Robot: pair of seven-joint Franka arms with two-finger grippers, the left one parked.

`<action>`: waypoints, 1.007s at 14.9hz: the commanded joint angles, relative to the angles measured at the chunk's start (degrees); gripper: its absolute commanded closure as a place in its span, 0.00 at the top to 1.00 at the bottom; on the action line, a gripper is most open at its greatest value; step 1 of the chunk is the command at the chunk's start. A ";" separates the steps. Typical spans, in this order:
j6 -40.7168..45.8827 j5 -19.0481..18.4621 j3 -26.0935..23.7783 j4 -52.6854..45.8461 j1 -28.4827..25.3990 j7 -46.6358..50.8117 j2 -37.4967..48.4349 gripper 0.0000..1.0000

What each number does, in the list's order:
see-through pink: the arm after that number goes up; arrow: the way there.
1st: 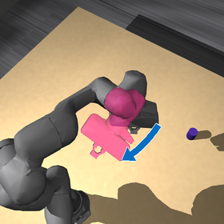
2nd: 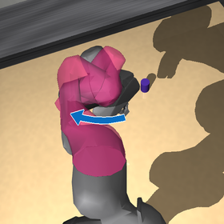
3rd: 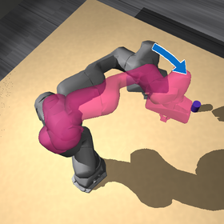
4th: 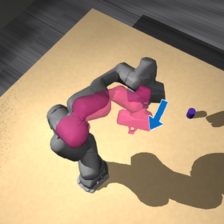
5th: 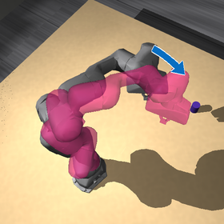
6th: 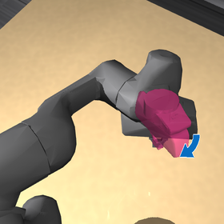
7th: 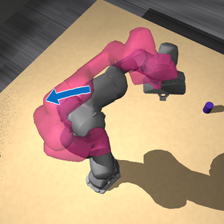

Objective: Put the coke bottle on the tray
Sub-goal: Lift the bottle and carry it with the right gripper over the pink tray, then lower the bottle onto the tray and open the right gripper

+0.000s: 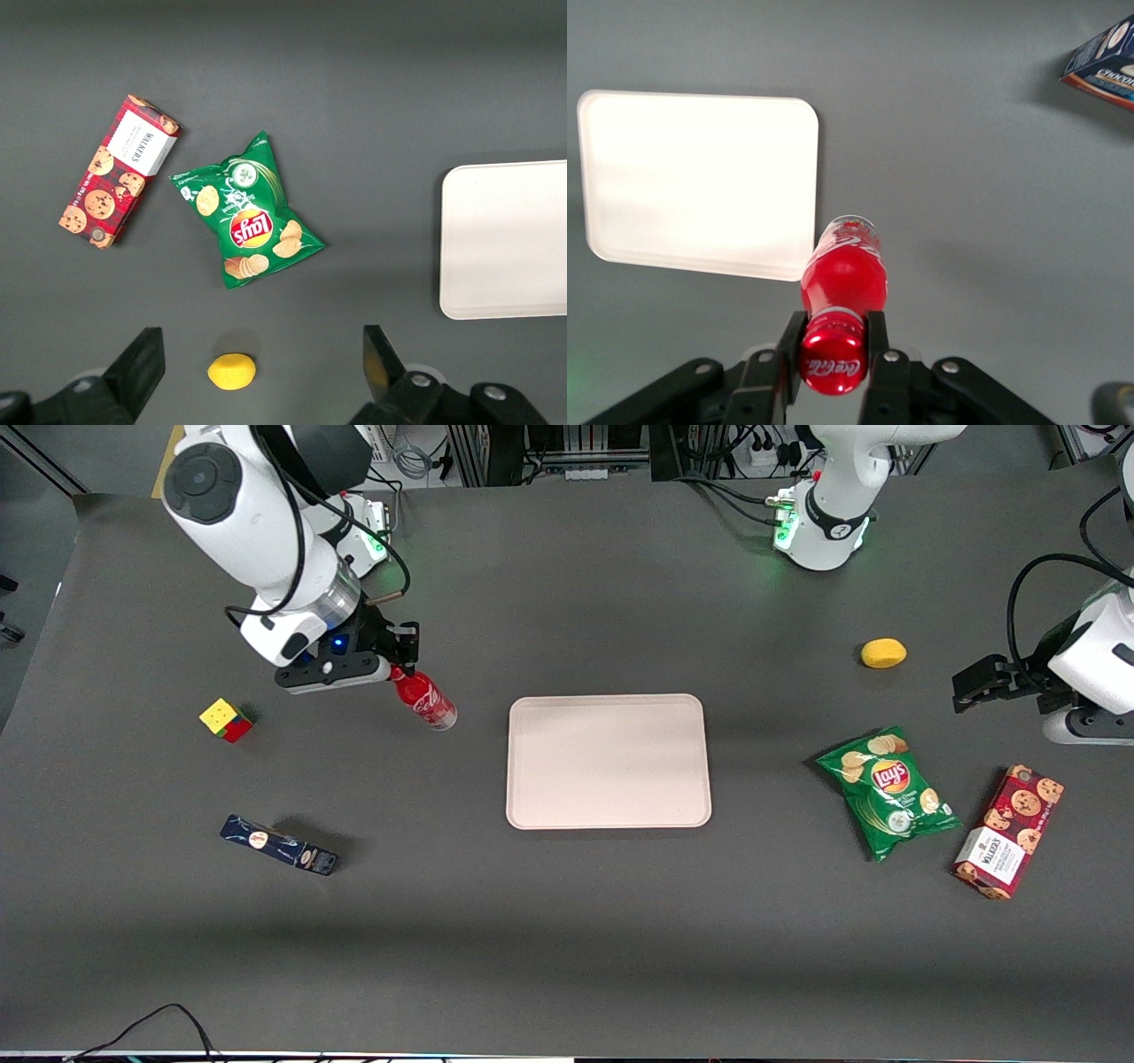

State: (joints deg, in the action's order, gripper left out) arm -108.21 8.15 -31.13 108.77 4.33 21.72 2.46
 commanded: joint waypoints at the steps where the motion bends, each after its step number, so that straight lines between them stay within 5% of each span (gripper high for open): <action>1: 7.13 -3.22 -0.60 -17.33 -3.17 9.99 -12.63 0.00; 8: 8.46 -16.75 0.28 -30.53 -17.93 26.16 -27.84 0.00; 15: 5.66 -23.70 0.28 -31.43 -21.64 32.60 -37.43 0.00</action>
State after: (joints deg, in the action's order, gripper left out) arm -102.43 -12.14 -31.11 80.77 -16.10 51.83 -31.09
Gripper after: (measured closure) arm 0.687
